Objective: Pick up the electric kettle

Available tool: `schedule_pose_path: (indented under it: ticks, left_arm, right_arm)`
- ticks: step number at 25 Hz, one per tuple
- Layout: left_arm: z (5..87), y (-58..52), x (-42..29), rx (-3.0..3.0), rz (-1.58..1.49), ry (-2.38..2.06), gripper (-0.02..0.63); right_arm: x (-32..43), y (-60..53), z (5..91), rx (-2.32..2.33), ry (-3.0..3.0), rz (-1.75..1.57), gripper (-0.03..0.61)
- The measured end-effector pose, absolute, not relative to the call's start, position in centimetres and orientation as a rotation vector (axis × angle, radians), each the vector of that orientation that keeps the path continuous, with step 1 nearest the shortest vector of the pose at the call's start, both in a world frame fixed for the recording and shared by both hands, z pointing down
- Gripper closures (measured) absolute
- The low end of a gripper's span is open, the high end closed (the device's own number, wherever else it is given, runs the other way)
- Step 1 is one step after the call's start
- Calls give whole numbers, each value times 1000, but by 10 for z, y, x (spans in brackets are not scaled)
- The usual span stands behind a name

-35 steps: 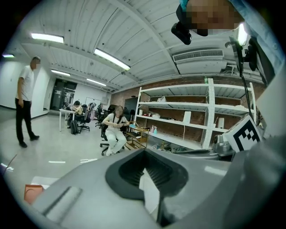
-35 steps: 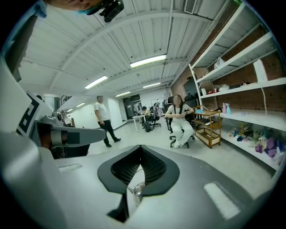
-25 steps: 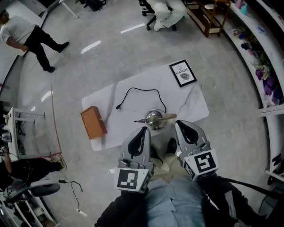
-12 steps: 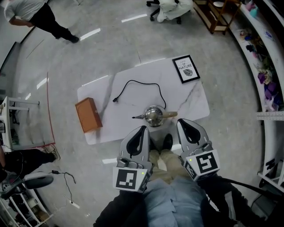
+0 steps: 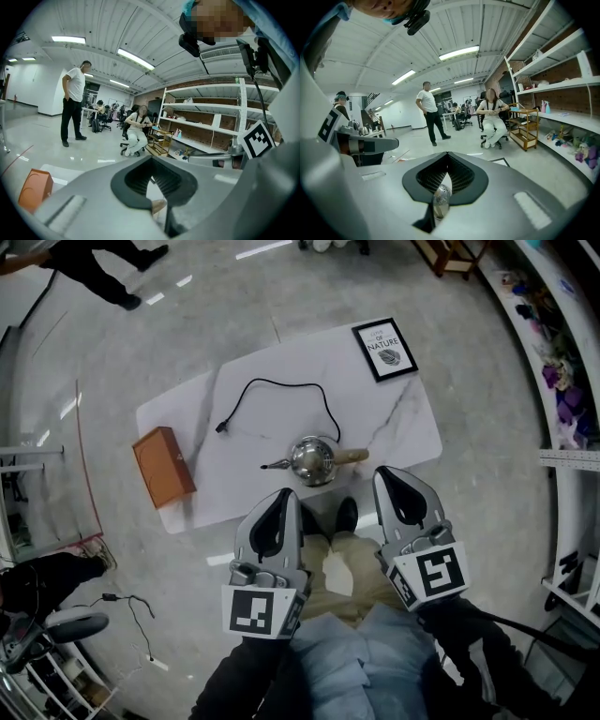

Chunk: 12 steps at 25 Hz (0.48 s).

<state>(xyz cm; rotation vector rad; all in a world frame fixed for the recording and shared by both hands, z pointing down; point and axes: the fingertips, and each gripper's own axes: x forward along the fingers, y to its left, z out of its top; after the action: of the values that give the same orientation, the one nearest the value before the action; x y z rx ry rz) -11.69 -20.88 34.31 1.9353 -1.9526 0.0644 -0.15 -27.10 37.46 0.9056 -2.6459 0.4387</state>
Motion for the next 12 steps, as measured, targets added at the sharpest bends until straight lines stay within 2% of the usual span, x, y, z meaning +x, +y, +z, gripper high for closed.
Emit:
schedule_pose_path:
  ticks: [12]
  left_arm:
    - [383, -210, -115, 1946, 56, -1933, 612]
  right_arm:
    - [2, -264, 416, 905, -2618, 448, 552]
